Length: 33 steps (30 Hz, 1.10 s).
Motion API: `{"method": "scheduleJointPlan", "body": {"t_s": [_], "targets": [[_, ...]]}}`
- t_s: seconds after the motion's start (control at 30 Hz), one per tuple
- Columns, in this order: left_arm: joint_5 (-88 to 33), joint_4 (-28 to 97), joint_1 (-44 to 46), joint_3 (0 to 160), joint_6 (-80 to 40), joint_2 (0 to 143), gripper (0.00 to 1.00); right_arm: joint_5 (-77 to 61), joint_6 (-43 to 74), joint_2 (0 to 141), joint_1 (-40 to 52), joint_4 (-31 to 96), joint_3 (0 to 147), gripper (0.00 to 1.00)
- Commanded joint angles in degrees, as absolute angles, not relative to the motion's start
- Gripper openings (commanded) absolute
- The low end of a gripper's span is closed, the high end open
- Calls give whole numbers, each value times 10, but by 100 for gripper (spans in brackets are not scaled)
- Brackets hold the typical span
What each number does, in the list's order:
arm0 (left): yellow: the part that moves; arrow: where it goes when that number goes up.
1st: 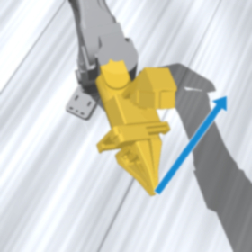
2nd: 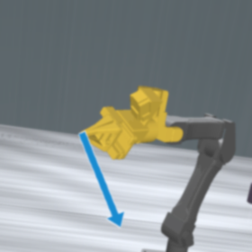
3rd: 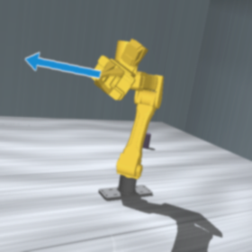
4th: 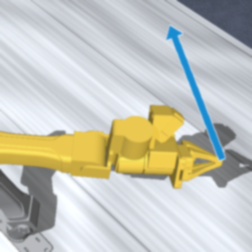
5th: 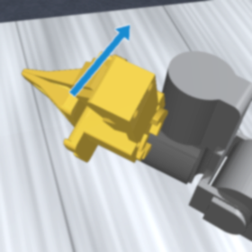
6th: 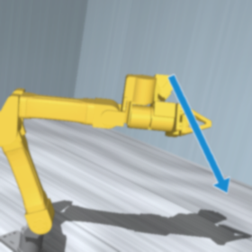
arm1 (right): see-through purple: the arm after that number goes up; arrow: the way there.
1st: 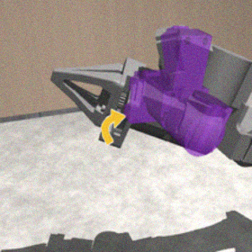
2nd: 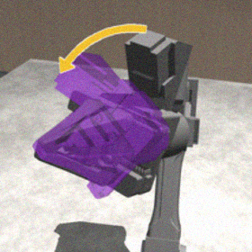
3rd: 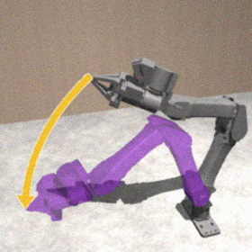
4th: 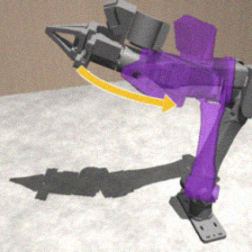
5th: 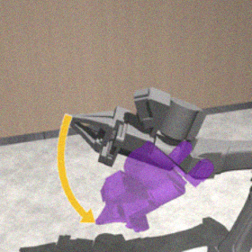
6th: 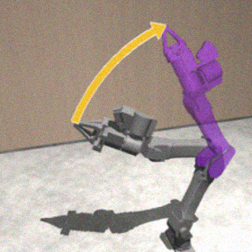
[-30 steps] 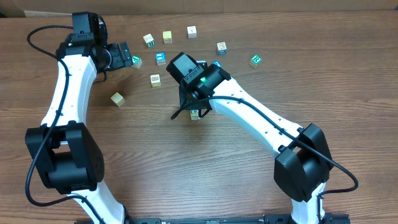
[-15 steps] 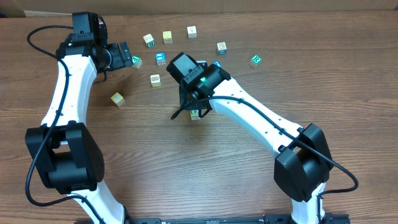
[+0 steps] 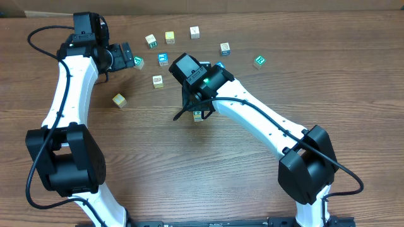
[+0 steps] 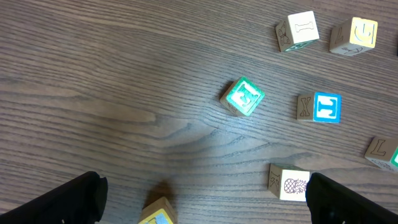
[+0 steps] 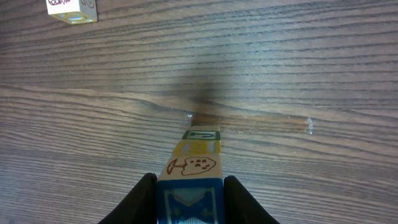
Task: Form a tower
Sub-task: 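Open the right gripper to release the blue X block, then raise the right gripper away to the upper right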
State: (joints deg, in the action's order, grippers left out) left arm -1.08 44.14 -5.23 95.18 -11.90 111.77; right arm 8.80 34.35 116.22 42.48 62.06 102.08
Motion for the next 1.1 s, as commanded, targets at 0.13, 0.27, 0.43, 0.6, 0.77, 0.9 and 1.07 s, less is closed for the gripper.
{"method": "scheduleJointPlan", "body": {"t_s": [0.13, 0.27, 0.43, 0.6, 0.77, 0.9, 1.07], "targets": [[-11, 439, -49, 952, -124, 1102, 100, 88, 356, 1161, 427, 618, 1020, 34], [-11, 439, -49, 952, -124, 1102, 100, 88, 356, 1161, 427, 618, 1020, 49], [-11, 439, -49, 952, -124, 1102, 100, 88, 347, 1161, 425, 612, 1029, 67], [-11, 439, -49, 952, -124, 1102, 100, 88, 329, 1161, 403, 679, 1118, 80], [-11, 439, -49, 952, -124, 1102, 99, 54, 320, 1161, 383, 759, 1203, 91], [-11, 439, -49, 952, -124, 1102, 100, 40, 305, 1161, 376, 778, 1206, 93], [-11, 440, -49, 952, -124, 1102, 100, 39, 299, 1162, 356, 788, 1200, 100]]}}
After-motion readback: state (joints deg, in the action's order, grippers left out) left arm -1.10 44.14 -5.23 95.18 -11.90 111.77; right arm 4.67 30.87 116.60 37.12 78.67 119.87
